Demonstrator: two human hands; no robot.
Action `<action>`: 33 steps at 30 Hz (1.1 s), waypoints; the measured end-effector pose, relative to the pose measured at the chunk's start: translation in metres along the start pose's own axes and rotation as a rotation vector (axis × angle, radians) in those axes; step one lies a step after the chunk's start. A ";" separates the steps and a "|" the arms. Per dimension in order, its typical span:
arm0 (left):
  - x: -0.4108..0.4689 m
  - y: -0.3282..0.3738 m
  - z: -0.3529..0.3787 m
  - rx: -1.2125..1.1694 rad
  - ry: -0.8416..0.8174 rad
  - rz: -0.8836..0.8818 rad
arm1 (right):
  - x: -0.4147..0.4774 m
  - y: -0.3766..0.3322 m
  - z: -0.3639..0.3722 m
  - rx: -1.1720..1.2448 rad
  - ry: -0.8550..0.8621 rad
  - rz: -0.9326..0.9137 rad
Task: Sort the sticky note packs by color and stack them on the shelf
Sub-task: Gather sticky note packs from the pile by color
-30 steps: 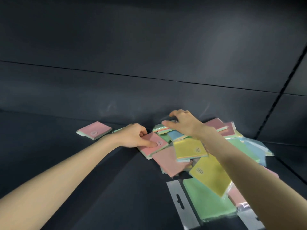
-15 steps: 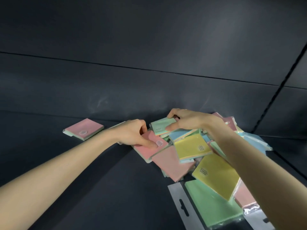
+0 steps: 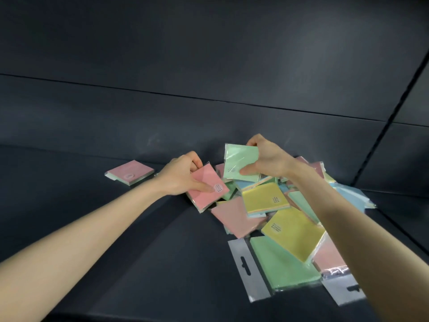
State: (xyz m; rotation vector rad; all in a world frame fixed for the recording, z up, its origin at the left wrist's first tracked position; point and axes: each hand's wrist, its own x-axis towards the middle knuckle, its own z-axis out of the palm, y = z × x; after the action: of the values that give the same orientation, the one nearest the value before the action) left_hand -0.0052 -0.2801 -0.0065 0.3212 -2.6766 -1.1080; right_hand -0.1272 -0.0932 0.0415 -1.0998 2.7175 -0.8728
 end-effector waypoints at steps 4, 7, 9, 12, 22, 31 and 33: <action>-0.018 0.011 -0.008 -0.128 0.106 0.014 | -0.012 -0.006 -0.003 0.093 0.086 -0.052; -0.034 0.014 -0.019 -0.210 0.153 0.024 | -0.020 -0.013 -0.002 0.133 0.152 -0.121; -0.046 0.014 -0.029 -0.242 0.194 0.035 | -0.024 -0.021 0.002 0.199 0.190 -0.151; -0.063 0.008 -0.050 -0.263 0.263 0.046 | -0.028 -0.039 0.014 0.303 0.216 -0.179; -0.076 -0.062 -0.116 -0.213 0.350 0.013 | -0.010 -0.101 0.075 0.282 0.148 -0.166; -0.057 -0.119 -0.143 -0.137 0.141 0.016 | 0.004 -0.113 0.123 0.142 0.110 -0.009; -0.051 -0.124 -0.146 -0.129 0.121 0.020 | 0.005 -0.115 0.126 0.111 0.097 0.006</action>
State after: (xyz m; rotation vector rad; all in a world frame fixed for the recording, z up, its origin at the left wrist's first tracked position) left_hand 0.0997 -0.4478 -0.0010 0.3267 -2.4845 -1.2079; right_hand -0.0252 -0.2237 -0.0009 -1.0531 2.7085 -1.0897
